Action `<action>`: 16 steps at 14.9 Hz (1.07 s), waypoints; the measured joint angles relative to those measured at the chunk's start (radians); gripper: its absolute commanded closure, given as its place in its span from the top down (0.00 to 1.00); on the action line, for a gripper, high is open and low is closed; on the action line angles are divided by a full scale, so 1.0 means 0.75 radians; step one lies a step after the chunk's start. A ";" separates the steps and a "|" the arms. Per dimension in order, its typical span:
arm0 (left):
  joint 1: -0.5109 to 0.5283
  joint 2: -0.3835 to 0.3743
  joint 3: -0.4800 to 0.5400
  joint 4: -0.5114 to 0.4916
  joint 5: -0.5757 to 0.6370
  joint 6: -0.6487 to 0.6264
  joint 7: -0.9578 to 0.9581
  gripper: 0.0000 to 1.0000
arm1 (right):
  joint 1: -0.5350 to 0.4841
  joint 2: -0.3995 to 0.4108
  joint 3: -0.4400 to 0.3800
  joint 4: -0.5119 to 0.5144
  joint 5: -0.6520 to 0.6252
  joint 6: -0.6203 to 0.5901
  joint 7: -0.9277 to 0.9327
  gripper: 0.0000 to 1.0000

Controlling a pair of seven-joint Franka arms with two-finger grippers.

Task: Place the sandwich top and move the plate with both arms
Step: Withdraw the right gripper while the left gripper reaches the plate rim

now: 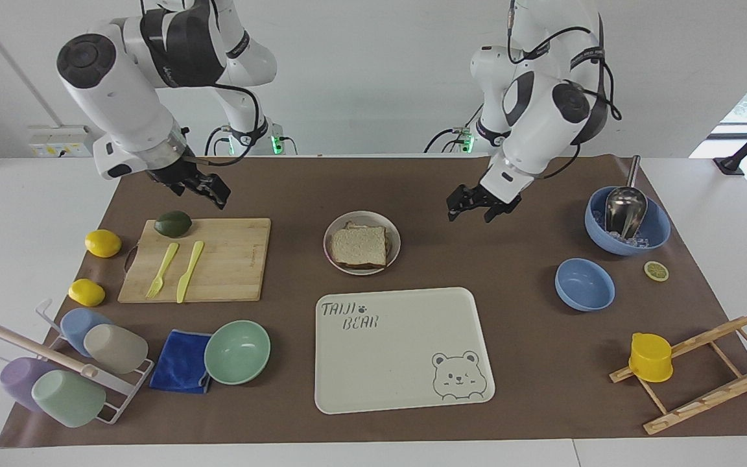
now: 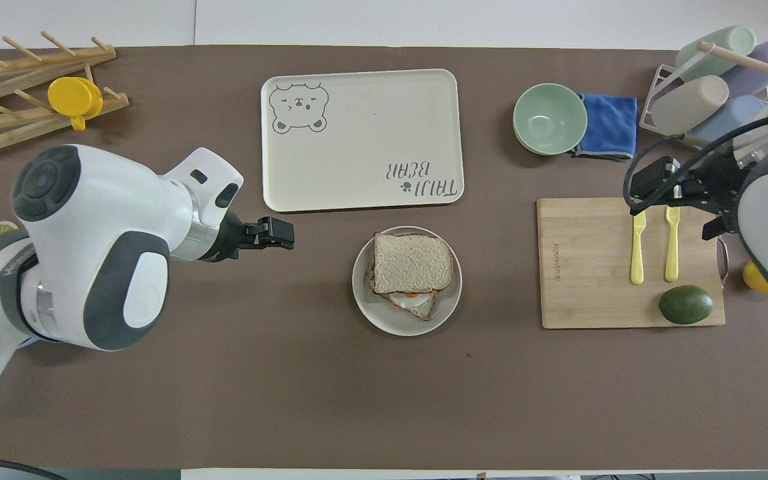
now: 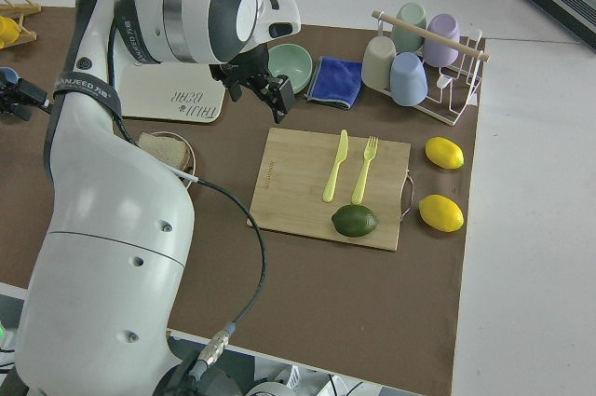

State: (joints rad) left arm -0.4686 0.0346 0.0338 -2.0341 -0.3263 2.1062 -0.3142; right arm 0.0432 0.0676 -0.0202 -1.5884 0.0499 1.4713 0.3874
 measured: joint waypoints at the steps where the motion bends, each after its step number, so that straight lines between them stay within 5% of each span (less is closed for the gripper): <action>1: -0.039 0.030 0.000 -0.019 -0.020 0.071 -0.015 1.00 | -0.028 -0.019 -0.003 -0.004 0.000 -0.012 -0.059 1.00; 8: -0.206 0.204 0.000 -0.097 -0.106 0.374 -0.027 0.99 | 0.023 -0.074 -0.110 -0.056 -0.003 0.005 -0.254 1.00; 16: -0.243 0.245 0.003 -0.097 -0.115 0.411 -0.029 0.93 | 0.102 -0.091 -0.213 -0.105 -0.011 0.021 -0.345 1.00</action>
State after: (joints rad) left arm -0.6512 0.2183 0.0361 -2.1072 -0.4123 2.4145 -0.3357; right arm 0.1198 -0.0003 -0.1799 -1.6674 0.0418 1.4871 0.1283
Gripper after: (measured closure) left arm 0.057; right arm 0.000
